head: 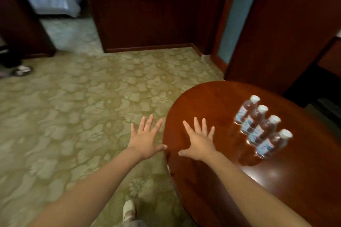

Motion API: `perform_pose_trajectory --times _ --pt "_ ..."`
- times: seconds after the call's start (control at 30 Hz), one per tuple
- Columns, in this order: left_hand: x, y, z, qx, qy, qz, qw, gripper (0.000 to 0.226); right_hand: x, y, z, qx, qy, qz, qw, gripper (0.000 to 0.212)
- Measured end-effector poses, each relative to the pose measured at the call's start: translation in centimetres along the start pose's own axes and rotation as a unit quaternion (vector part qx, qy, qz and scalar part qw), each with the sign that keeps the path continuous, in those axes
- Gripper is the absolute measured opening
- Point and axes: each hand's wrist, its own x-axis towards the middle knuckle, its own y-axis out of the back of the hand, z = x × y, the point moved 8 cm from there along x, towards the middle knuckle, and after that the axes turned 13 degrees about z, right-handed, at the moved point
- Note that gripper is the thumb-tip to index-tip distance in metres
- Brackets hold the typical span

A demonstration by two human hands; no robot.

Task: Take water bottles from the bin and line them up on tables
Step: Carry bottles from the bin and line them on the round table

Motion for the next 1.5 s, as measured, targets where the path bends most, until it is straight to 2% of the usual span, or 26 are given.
perform_pose_trajectory --times 0.27,0.63,0.8,1.07,1.5 --pt "-5.7 2.1 -16.2 -0.001 0.168 0.019 0.986 0.096 5.0 -2.8 -17.4 0.008 0.156 -0.023 0.987 0.117" --pt "-19.7 6.2 -42.7 0.015 0.373 0.04 0.927 0.097 5.6 -9.3 -50.0 0.011 0.353 -0.055 0.934 0.116" --pt "-27.7 7.7 -52.2 0.016 0.458 0.048 0.888 0.097 3.1 -12.2 -62.6 0.019 0.425 -0.081 0.901 0.119" --pt "-36.5 8.4 -61.6 -0.006 0.572 0.066 0.817 0.097 -0.1 -14.9 -77.9 0.002 0.546 -0.105 0.831 0.117" --pt "-39.1 9.7 -78.9 -0.01 0.721 0.099 0.686 0.098 3.5 -19.5 -102.0 -0.001 0.685 -0.128 0.718 0.114"
